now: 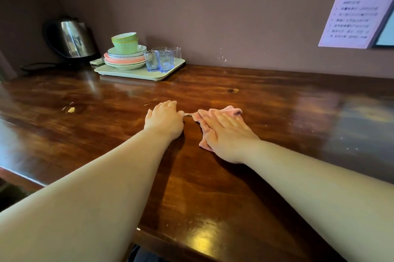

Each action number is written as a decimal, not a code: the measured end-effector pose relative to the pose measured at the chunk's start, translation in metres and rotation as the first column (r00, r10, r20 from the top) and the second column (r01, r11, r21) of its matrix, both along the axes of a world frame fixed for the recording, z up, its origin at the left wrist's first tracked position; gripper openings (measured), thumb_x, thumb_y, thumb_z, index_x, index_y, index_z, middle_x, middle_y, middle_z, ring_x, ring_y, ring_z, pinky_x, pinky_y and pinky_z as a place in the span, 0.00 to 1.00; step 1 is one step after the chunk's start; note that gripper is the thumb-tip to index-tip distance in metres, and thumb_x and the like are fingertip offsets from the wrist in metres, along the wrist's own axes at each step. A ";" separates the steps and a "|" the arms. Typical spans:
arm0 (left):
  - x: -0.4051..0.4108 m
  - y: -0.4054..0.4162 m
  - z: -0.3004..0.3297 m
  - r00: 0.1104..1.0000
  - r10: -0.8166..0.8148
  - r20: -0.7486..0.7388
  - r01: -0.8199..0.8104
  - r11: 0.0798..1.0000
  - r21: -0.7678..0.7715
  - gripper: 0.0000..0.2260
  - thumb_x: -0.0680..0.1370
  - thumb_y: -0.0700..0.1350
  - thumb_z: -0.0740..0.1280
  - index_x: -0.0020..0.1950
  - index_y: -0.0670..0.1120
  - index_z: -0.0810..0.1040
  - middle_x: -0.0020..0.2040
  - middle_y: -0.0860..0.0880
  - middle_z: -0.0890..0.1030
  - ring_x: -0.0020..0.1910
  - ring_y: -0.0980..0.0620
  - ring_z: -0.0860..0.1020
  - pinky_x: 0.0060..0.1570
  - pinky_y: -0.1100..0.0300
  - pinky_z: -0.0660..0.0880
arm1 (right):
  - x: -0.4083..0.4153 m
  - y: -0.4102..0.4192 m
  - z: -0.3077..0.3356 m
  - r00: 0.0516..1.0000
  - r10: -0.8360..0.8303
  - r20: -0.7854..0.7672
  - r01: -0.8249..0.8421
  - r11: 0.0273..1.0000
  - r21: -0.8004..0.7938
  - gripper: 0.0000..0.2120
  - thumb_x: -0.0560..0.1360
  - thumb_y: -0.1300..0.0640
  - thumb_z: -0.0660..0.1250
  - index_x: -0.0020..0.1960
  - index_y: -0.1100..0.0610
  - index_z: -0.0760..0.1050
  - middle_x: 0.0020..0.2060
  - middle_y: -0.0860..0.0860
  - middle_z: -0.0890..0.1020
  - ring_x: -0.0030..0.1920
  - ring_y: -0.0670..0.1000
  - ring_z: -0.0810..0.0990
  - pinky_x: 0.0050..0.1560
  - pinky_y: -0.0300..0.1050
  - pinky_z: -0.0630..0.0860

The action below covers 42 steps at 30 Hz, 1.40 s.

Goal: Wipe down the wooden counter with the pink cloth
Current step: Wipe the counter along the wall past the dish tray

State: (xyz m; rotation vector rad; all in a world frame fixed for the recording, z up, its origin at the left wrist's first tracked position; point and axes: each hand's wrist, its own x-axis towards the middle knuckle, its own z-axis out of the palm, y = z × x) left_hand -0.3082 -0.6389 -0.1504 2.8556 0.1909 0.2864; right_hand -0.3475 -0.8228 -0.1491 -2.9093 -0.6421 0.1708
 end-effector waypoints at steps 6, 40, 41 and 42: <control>0.023 -0.023 0.002 0.997 -0.058 -0.042 0.058 0.998 0.003 0.22 0.83 0.49 0.55 0.78 0.48 0.59 0.78 0.48 0.60 0.76 0.48 0.57 0.74 0.49 0.51 | 0.004 -0.032 -0.004 0.978 0.207 0.022 -0.208 0.976 0.070 0.26 0.85 0.47 0.42 0.80 0.36 0.41 0.81 0.40 0.45 0.79 0.42 0.38 0.78 0.51 0.38; 0.109 -0.085 0.002 0.872 0.187 -0.453 -0.098 0.972 0.213 0.37 0.77 0.69 0.48 0.79 0.48 0.47 0.79 0.45 0.47 0.77 0.38 0.47 0.70 0.33 0.52 | 0.096 -0.103 -0.023 0.987 0.121 0.105 -0.130 0.988 0.085 0.27 0.84 0.41 0.39 0.82 0.45 0.47 0.82 0.46 0.45 0.81 0.47 0.40 0.79 0.54 0.41; 0.111 -0.085 0.007 0.860 0.189 -0.475 -0.078 0.967 0.243 0.38 0.77 0.69 0.49 0.79 0.47 0.48 0.79 0.43 0.48 0.76 0.37 0.50 0.71 0.36 0.55 | 0.105 -0.108 -0.026 0.979 0.141 0.144 -0.150 0.987 0.051 0.26 0.85 0.45 0.41 0.82 0.47 0.49 0.82 0.46 0.45 0.81 0.47 0.40 0.78 0.52 0.41; 0.112 -0.085 0.014 0.850 0.182 -0.493 -0.046 0.960 0.276 0.37 0.78 0.67 0.50 0.79 0.45 0.49 0.78 0.42 0.50 0.76 0.36 0.53 0.71 0.38 0.57 | 0.117 -0.108 -0.024 0.984 0.091 0.150 -0.099 0.994 0.051 0.25 0.86 0.47 0.41 0.82 0.46 0.49 0.82 0.45 0.46 0.81 0.48 0.41 0.78 0.51 0.41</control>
